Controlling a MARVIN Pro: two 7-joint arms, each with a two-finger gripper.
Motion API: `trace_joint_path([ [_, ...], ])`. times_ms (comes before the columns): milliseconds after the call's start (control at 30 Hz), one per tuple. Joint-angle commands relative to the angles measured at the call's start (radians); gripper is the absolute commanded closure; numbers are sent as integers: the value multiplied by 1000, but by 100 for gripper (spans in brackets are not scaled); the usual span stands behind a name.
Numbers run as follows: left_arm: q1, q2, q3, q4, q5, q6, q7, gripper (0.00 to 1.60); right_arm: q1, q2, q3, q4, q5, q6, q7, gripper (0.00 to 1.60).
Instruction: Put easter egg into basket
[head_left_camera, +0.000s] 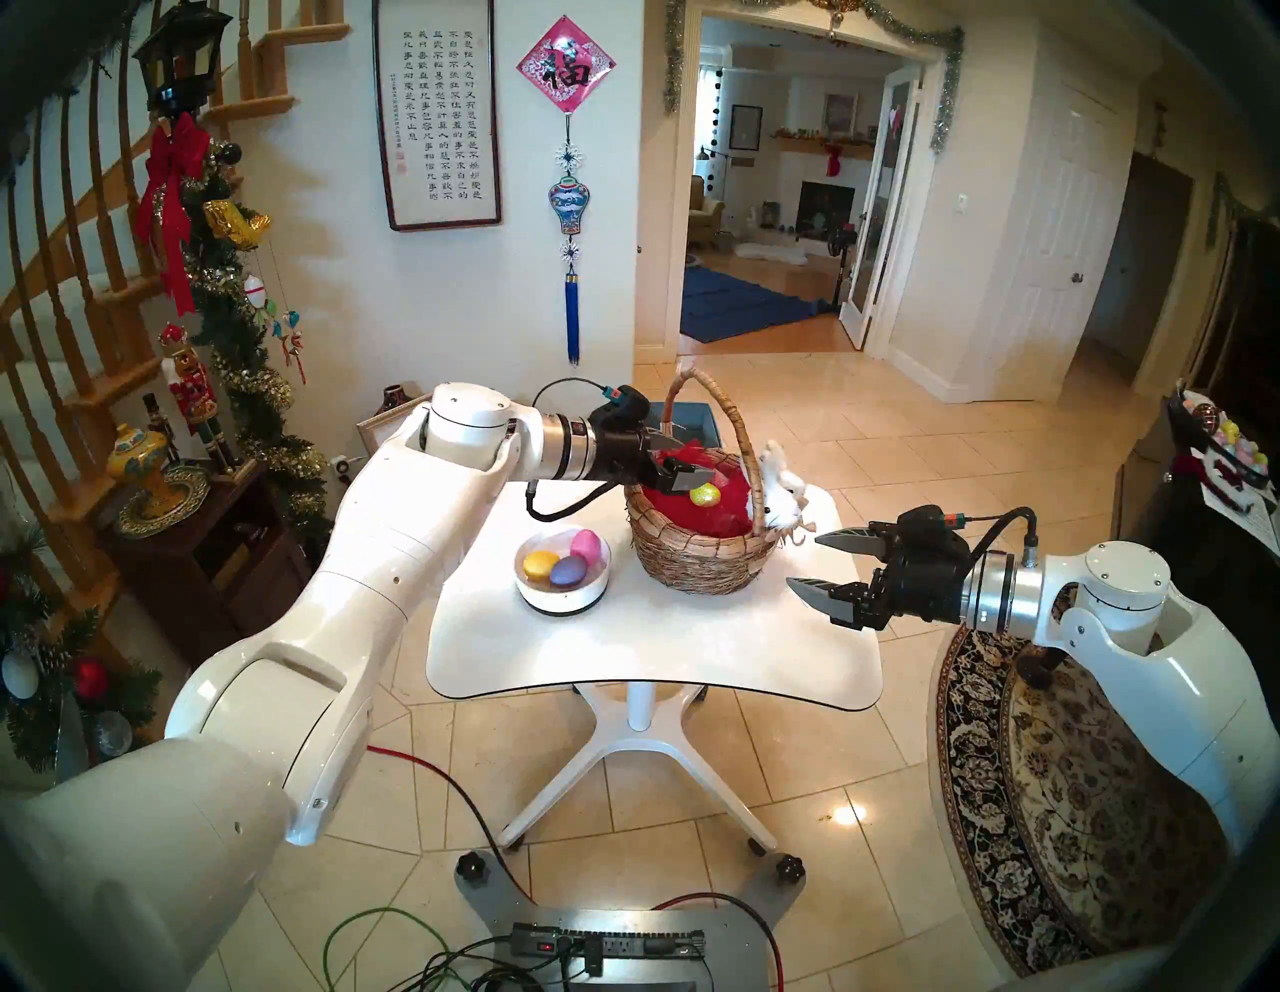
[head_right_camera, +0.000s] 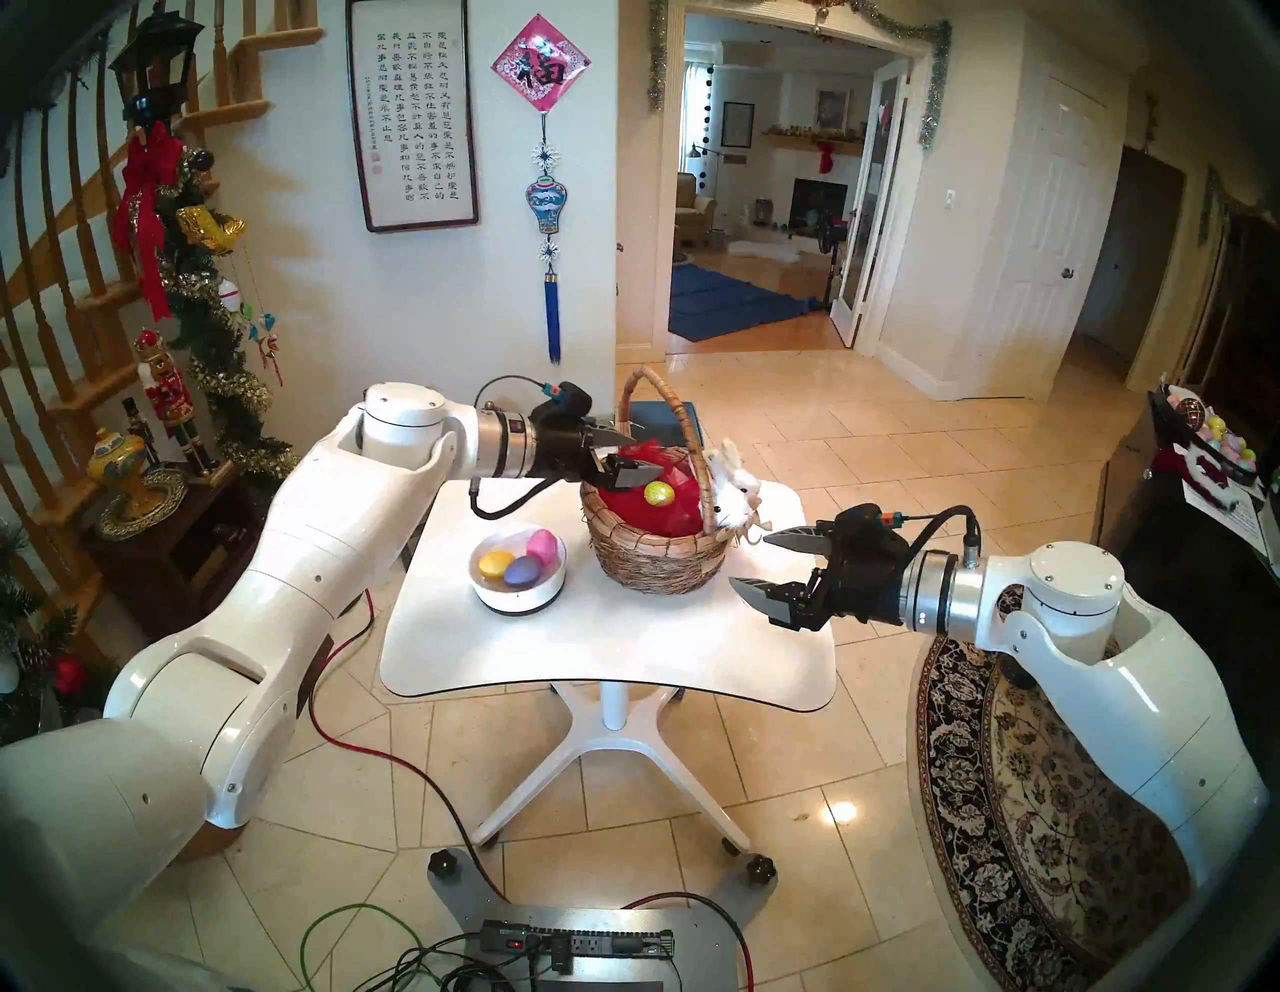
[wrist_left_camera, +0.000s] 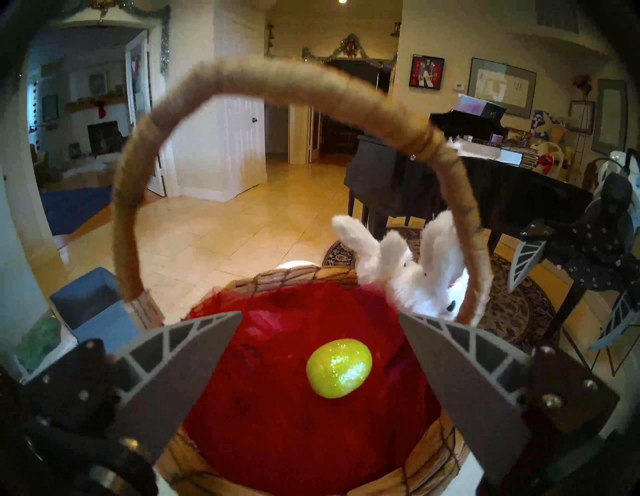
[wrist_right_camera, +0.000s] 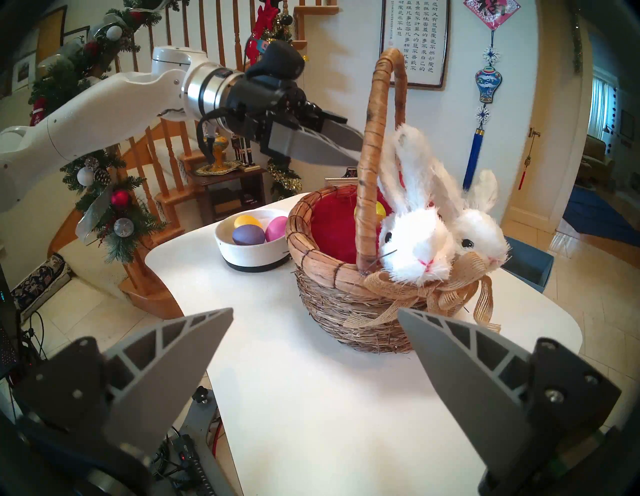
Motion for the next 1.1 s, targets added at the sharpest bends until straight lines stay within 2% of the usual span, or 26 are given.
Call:
trace_joint_path([
  [0,48,98,-67,-92,-39,5,-51,0,3,2,8,-1,1,-2,-1,0],
  [33,63,95,-94,-99,-25,5,-61,0,3,2,7,-1,1,-2,-1,0],
  [67,70,121,-83,-113,-45,4,-60,0,3,2,7,-1,1,-2,-1,0],
  [200,128,156,-127,-154,-54,30,-61,0,3,2,7,-1,1,-2,-1,0],
  [533,246,234,-148,-286,-11,120,-18,0,2,2,8,-1,1,-2,-1,0],
  [700,289,250,-162,-339,13,145,24,0,1,2,9,-1,2,-2,-1,0],
  [1067,353,260,-161,-408,74,137,102,0,1,2,9,-1,2,-2,-1,0],
])
